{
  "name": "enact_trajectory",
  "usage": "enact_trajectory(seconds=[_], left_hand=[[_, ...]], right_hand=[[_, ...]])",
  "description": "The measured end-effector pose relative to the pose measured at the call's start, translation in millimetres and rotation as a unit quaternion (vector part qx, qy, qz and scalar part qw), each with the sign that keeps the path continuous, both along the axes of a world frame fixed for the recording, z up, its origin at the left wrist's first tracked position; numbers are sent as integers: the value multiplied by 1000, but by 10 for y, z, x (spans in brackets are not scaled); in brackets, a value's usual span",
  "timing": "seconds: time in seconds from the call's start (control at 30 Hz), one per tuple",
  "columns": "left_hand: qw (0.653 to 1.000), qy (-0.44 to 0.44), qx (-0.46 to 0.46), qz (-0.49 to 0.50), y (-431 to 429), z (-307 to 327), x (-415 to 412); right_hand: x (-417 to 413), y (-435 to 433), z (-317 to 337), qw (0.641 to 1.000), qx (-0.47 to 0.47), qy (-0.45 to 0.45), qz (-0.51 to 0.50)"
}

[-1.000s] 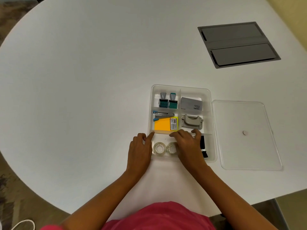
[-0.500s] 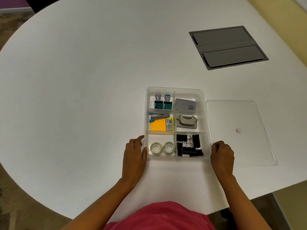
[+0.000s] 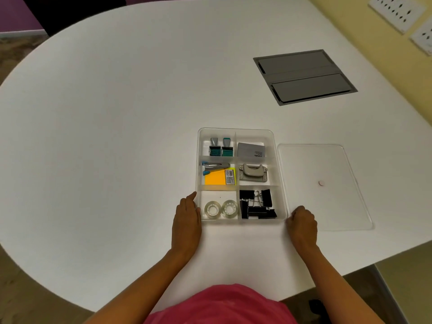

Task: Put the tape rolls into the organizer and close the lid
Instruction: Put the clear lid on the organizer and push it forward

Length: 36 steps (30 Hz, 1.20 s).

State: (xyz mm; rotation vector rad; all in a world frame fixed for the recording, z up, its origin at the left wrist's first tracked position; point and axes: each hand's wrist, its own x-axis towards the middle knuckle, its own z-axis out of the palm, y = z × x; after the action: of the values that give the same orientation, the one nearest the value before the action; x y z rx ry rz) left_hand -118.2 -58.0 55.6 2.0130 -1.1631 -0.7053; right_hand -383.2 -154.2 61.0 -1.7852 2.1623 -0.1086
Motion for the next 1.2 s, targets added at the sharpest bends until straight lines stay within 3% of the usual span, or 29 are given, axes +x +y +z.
enact_trajectory(seconds=[0.2, 0.53, 0.67, 0.77, 0.97, 1.1, 1.2], left_hand=[[1000, -16, 11, -14, 0, 26, 15], [1000, 3, 13, -3, -12, 64, -29], [991, -107, 77, -36, -42, 145, -30], [978, -192, 53, -59, -49, 246, -59], [999, -8, -34, -19, -160, 503, -97], [996, 71, -60, 9, -203, 680, -94], [989, 130, -44, 56, -194, 729, -45]], right_hand=[[-69, -31, 93, 999, -33, -27, -7], [-52, 15, 798, 965, -255, -51, 32], [132, 177, 1140, 938, -322, -94, 92], [258, 260, 1398, 919, -337, -174, 110], [420, 343, 1745, 864, -278, -416, 62], [424, 271, 1778, 781, -123, -613, 6], [371, 195, 1606, 782, -52, -620, -36]])
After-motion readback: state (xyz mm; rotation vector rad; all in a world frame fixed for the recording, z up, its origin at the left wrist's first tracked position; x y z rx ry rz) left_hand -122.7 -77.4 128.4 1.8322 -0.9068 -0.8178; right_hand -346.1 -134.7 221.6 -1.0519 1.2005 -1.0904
